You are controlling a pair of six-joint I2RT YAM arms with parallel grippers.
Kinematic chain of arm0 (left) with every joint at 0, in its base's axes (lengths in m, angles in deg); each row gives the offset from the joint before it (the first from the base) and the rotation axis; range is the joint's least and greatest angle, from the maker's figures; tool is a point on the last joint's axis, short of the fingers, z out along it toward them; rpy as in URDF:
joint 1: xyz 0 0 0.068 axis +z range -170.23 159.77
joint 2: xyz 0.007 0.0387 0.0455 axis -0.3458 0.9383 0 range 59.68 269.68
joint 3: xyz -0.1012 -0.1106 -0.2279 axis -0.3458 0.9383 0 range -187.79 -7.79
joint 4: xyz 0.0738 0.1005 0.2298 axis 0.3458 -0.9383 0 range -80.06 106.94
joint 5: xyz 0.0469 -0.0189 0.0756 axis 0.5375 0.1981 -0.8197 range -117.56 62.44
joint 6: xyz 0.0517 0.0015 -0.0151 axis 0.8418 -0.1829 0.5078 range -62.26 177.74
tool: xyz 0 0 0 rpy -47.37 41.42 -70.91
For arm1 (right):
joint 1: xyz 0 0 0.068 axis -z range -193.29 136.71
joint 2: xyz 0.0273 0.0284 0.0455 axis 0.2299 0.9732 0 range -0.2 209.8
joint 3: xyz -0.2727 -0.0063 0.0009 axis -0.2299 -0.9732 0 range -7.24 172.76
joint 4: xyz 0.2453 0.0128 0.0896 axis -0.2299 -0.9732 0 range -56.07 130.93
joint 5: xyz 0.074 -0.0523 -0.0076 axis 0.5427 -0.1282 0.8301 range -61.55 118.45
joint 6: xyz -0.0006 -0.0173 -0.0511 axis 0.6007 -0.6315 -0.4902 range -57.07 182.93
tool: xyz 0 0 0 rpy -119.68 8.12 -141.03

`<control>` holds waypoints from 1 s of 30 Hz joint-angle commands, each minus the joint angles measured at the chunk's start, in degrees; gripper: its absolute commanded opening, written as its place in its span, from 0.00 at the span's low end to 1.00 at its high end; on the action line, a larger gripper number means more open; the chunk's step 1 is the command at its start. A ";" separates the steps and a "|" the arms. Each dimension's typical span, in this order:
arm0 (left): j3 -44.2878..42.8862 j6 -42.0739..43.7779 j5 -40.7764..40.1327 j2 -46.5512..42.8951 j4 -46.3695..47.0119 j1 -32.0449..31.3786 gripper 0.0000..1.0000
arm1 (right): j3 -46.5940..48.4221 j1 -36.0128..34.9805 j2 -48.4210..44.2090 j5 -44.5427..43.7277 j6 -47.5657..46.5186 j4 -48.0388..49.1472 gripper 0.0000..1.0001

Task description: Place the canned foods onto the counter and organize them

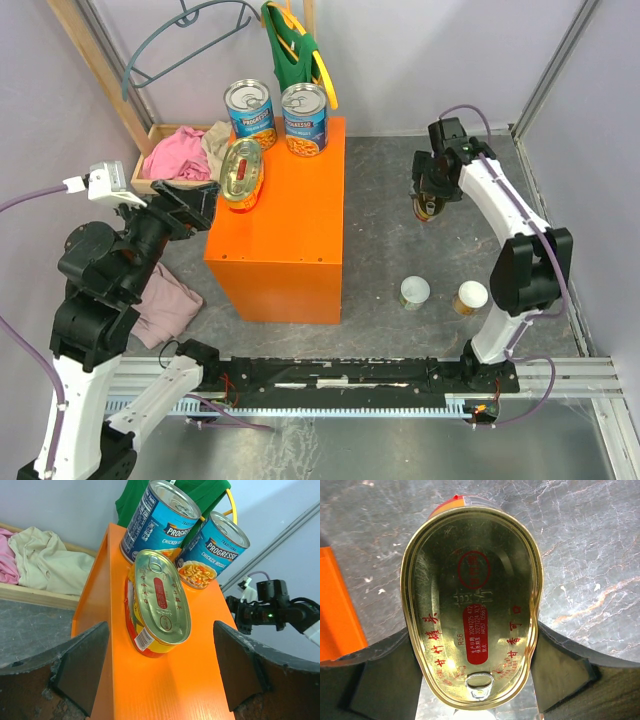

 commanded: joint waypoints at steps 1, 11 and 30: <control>-1.36 1.70 -0.36 -0.50 1.95 0.15 0.91 | 6.38 -0.44 -6.92 1.90 2.13 -2.04 0.01; -1.10 1.81 0.11 0.31 2.53 0.15 0.91 | 24.10 -4.97 -9.83 2.75 2.01 -12.41 0.01; -1.42 3.54 -0.22 1.81 2.52 0.18 0.91 | 57.50 -19.61 -0.04 7.36 6.18 -28.95 0.01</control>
